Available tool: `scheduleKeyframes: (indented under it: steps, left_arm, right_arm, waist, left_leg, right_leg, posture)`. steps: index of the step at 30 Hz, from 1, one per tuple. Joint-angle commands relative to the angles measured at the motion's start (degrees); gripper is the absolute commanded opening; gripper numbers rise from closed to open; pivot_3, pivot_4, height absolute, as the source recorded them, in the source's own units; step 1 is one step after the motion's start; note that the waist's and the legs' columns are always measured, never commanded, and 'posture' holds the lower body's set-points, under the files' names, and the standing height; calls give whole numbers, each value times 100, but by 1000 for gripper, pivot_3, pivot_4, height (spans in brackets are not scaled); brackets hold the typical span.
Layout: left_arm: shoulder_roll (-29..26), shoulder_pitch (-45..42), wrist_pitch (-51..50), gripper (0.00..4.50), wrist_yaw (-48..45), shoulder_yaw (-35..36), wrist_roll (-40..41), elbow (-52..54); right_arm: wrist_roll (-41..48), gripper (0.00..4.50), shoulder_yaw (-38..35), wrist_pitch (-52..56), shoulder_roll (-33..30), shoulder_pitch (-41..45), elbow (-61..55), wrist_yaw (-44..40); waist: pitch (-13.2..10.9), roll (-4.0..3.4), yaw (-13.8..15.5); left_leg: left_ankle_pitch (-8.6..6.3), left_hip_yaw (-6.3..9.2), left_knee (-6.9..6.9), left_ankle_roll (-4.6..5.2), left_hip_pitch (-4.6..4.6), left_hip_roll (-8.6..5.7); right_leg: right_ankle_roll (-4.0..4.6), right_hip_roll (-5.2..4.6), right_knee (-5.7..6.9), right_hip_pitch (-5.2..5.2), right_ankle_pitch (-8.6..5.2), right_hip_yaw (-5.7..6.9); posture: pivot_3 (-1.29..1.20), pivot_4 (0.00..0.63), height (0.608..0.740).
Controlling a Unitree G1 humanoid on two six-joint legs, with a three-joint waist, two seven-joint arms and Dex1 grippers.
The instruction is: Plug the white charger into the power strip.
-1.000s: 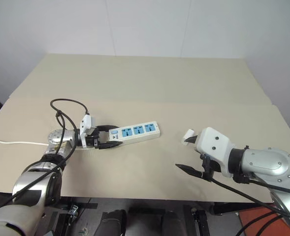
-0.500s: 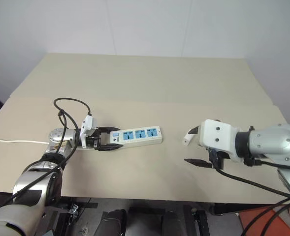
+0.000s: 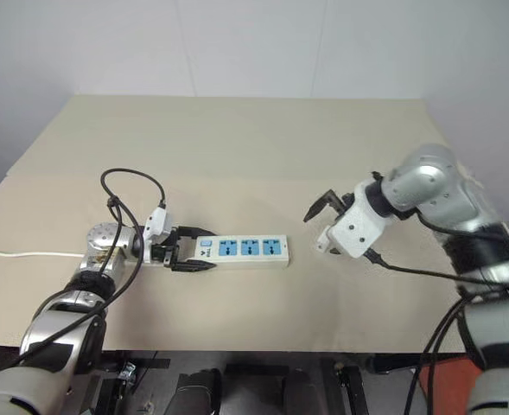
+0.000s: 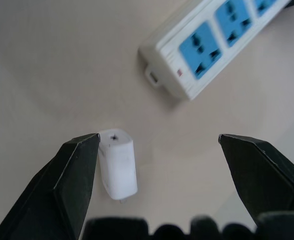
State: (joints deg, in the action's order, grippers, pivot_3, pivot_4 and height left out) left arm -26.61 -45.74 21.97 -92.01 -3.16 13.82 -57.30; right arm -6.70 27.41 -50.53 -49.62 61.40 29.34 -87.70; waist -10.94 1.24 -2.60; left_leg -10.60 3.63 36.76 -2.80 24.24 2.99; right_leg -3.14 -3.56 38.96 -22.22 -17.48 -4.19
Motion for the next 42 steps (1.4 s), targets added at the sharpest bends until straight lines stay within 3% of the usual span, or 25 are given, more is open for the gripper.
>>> scheduleKeyframes:
  steps: [1, 12, 42]
  left_arm:
    - [-118, 116, -257, 3271, -49, -230, 429, 503]
    - [-207, 164, -272, 3271, -49, -531, 624, 507]
    - [-268, 197, 48, 3271, -49, -403, 410, 216]
  right_arm:
    - [-369, 4500, 258, -692, 122, 510, 658, -181]
    - [-1618, 4500, 1058, -1407, 495, 1243, 1627, 116]
    - [-2659, 4500, 1302, -1178, 1051, 1244, 2312, 1195]
  waist:
    - [-1, -2, 3]
    - [-5, -8, -2]
    - [-6, -11, -7]
  left_leg:
    - [0, 0, 0, 0, -2, 0]
    - [8, 0, -3, -14, -4, 0]
    - [12, 0, -4, -20, -5, 0]
  right_leg:
    - [0, 0, 1, 0, 0, 0]
    - [1, 0, 6, -3, 0, 0]
    - [1, 0, 11, -4, 0, -1]
  posture:
    - [0, 150, 740]
    - [0, 150, 740]
    - [0, 150, 740]
